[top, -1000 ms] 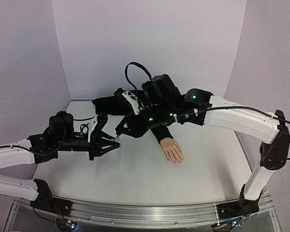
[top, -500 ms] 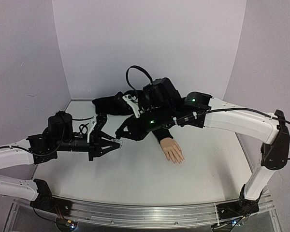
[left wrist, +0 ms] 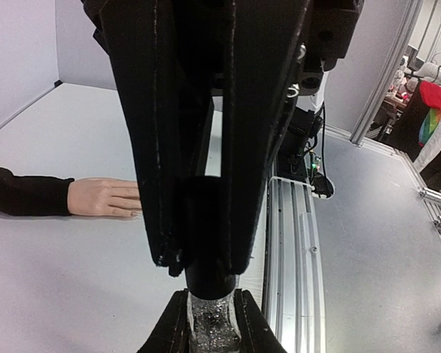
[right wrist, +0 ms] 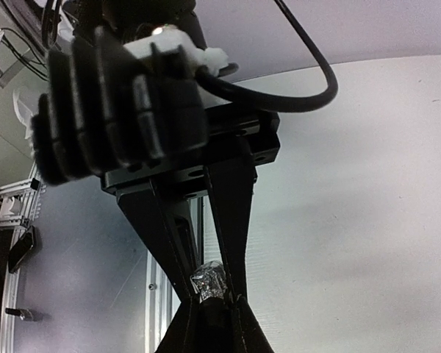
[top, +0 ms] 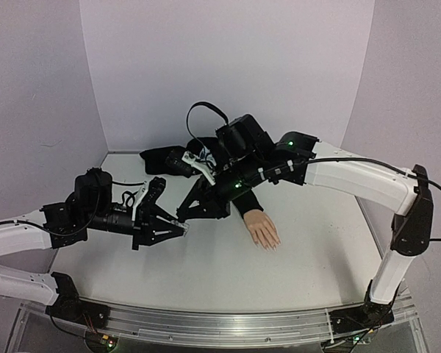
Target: Paint the nails
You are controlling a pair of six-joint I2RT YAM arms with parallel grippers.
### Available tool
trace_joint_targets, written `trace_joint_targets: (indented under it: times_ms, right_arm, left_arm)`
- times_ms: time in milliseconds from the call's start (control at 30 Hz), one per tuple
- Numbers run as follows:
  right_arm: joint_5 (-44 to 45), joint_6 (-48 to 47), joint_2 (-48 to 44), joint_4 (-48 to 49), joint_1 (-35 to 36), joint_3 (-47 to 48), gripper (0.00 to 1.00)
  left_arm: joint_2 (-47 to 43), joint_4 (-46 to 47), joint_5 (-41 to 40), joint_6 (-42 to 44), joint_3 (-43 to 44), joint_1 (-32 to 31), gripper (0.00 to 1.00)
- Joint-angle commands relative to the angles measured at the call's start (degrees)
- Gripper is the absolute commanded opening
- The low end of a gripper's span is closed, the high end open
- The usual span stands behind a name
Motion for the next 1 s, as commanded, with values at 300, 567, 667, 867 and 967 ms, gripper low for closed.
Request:
trace_joint_targets:
  times_ms: [300,567,667,867,967]
  right_arm:
    - [36.0,32.7,11.2,-0.8,1.9,8.6,0.00]
    - [43.8,32.7,10.1,-0.6,0.0,14.2,0.45]
    - [40.6,27.0,6.1,-0.5,-2.6,10.8,0.61]
    - [21.8,9.6,-5.4,2.0,-7.2,-0.1,0.75]
    - [7.3,-1.0,-9.8,6.2,-10.2,-7.3,0.77]
  left_arm:
    - [7.2,32.5,-40.3,3.8,2.4,0.5,0.00]
    - [17.1,37.7,-39.7,4.9,6.1,0.7,0.00]
    - [18.3,37.1,-38.2,3.6,6.1,0.9,0.00]
    - [19.2,33.4,-31.6,-0.7,5.9,1.7,0.00]
    - [19.5,32.0,-26.9,-3.3,6.7,2.8,0.00]
